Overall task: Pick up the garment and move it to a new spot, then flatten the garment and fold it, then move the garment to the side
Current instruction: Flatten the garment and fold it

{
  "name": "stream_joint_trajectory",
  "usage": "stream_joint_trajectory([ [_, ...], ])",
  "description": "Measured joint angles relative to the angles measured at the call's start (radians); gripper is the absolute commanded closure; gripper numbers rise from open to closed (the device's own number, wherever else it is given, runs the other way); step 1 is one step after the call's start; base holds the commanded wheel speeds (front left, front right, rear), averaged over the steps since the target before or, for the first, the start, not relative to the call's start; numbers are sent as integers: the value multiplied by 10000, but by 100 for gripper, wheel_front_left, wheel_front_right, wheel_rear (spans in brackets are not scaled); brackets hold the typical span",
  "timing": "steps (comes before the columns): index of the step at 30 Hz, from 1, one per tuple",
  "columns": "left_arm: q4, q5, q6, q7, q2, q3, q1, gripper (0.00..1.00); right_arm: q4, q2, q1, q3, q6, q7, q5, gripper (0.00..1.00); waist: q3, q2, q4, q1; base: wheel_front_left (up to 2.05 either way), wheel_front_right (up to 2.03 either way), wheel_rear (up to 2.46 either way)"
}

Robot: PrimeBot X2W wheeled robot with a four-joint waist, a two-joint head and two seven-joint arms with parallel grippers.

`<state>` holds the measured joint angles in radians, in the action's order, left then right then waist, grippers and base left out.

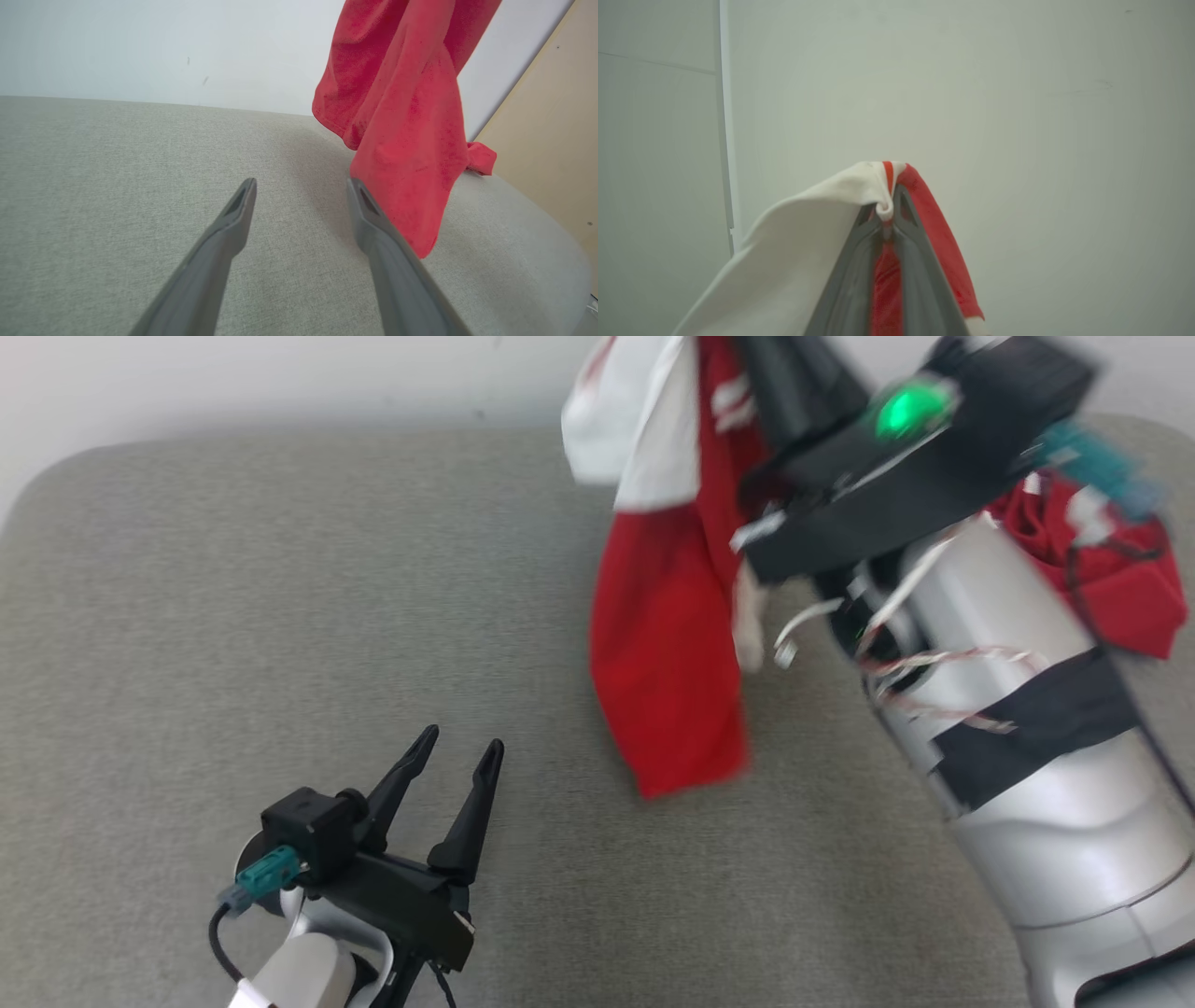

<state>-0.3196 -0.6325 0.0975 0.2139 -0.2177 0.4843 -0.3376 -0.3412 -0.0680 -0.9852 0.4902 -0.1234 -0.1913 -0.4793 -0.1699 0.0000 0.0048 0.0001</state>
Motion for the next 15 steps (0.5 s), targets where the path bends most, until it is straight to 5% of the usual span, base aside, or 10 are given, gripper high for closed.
stream_joint_trajectory([
  [7,-10,-142,-38,109,-288,-397,783,0,1156,-541,0,-982,0,-389,-832,100,381,-1,459,-1,0,0,0],
  [11,25,-293,-94,180,-359,-487,1058,0,1406,-1722,1639,-1743,35,-387,-844,100,481,0,252,-1,0,0,0],
  [15,192,-293,-96,184,-343,-497,1100,0,1615,-2748,4120,-2307,520,-376,-842,100,472,0,-71,-2,0,0,0],
])
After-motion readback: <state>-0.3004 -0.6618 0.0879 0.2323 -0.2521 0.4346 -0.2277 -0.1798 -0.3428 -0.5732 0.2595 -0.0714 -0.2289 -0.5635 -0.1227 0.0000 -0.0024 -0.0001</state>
